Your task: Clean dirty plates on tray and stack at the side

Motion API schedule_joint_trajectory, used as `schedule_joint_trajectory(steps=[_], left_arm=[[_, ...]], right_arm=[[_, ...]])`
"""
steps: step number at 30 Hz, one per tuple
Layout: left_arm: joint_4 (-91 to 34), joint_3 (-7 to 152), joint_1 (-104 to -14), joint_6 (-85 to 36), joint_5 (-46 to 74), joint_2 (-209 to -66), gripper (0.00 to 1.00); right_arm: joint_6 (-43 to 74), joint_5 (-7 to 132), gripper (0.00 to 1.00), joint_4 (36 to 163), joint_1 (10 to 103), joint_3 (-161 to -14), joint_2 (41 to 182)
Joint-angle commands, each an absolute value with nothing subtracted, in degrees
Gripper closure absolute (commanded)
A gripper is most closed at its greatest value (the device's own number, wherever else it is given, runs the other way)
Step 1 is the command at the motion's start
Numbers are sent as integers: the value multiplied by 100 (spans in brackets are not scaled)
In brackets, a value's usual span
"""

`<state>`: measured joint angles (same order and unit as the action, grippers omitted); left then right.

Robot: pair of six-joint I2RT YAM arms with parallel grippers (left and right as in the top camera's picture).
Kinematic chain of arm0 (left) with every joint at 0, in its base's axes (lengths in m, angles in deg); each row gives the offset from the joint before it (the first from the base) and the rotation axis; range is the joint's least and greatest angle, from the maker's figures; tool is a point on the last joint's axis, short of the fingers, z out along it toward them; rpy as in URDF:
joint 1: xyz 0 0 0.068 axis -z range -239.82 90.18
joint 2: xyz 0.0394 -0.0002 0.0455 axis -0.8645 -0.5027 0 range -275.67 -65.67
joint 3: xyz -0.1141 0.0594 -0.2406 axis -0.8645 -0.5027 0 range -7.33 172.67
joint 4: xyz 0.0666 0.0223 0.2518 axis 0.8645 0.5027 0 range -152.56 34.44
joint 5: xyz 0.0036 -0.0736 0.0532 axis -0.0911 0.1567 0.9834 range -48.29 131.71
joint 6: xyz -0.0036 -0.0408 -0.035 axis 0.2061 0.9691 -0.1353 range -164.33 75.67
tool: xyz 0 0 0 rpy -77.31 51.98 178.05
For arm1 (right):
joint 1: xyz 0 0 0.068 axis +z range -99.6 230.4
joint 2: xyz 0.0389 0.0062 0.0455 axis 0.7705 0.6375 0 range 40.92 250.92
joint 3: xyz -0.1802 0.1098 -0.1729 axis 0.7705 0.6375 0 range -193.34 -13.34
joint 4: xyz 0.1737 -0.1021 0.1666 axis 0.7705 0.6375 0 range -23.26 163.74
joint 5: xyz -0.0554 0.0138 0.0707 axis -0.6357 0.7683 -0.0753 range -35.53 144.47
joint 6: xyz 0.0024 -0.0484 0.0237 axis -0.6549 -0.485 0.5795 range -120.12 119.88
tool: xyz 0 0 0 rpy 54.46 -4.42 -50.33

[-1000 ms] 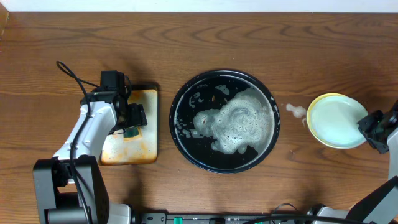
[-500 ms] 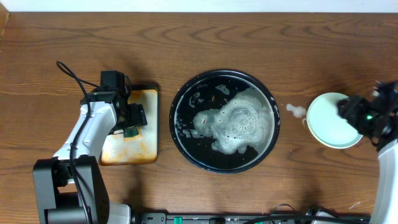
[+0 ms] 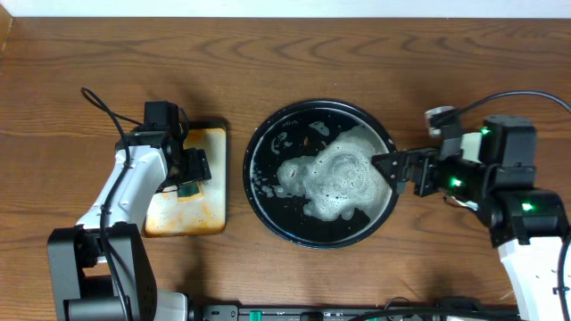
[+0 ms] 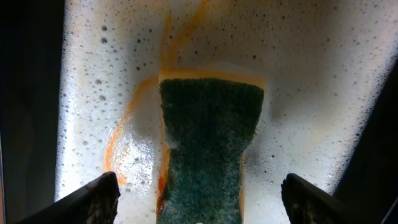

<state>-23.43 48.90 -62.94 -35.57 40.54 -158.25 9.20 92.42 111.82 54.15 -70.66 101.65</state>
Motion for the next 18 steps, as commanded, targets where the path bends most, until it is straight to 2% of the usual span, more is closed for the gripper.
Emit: schedule_joint_trajectory(steps=[1,10,18], left_arm=[[-2323,4839,-6302,-3594,4087,-15816,15],[-2323,4839,-6302,-3594,4087,-15816,15],[-2323,4839,-6302,-3594,4087,-15816,15]], right_arm=[[1104,9330,1,11368,5631,-7132,10156],[70,9026,1,11294,5600,-7132,9854],[-1418,7903,1,10356,5596,-7059,8425]])
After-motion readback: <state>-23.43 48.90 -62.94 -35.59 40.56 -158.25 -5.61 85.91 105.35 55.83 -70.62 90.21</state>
